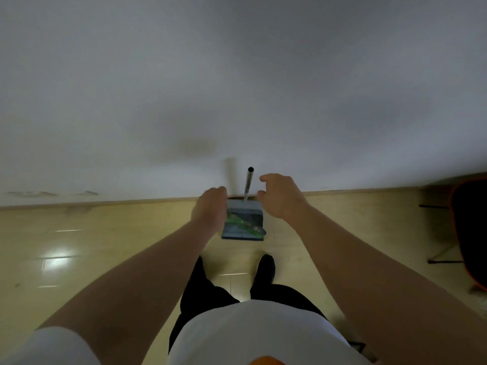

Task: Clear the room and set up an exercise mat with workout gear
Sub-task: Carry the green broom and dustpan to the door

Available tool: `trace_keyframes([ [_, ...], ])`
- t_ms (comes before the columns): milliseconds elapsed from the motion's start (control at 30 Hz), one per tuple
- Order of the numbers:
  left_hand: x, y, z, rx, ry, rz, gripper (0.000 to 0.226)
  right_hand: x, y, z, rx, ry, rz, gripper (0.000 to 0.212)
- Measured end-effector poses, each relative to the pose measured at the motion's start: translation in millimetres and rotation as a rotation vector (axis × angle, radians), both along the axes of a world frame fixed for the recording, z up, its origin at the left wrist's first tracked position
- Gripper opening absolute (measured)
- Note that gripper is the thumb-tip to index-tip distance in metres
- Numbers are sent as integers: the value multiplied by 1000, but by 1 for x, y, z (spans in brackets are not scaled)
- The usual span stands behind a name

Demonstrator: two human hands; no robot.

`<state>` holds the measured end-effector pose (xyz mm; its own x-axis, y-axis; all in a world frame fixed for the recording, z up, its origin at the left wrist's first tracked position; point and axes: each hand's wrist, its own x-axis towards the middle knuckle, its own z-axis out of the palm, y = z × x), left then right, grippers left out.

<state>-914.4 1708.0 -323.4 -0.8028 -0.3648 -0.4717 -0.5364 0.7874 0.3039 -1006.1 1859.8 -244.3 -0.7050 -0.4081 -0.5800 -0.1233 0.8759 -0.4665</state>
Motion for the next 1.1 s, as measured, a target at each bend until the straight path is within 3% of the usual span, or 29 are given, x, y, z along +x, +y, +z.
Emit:
trace_keyframes([
  [33, 9, -5, -8, -41, -9, 166, 42, -1, -3, -8, -25, -12, -62, 48],
  [100, 22, -29, -23, -7, -125, 799, 85, -8, -9, -29, -68, -75, -260, 70],
  [167, 48, -55, -39, 397, -246, 1417, 101, -9, -16, -58, -125, -196, -474, 90],
  [200, 57, -58, -48, 642, -287, 1554, 96, -11, -21, -76, -154, -233, -533, 97],
  [267, 66, -56, -55, 955, -306, 1549, 73, -12, -30, -108, -198, -270, -559, 97],
  [433, 38, -44, -52, 1083, -382, 1353, 16, -20, -53, -137, -199, -94, -589, 75],
  [567, 24, -30, -47, 1069, -251, 1268, 33, -31, -58, -149, -139, 13, -564, 37],
  [633, 20, -20, -39, 1060, -167, 1237, 29, -33, -56, -150, -84, 78, -442, 25],
  [800, 20, 10, -21, 894, 58, 1037, 7, -17, -38, -143, -78, 57, -196, 26],
  [1100, 76, 28, 67, 538, 478, 981, 13, 39, -27, -53, -232, 119, 74, 22],
])
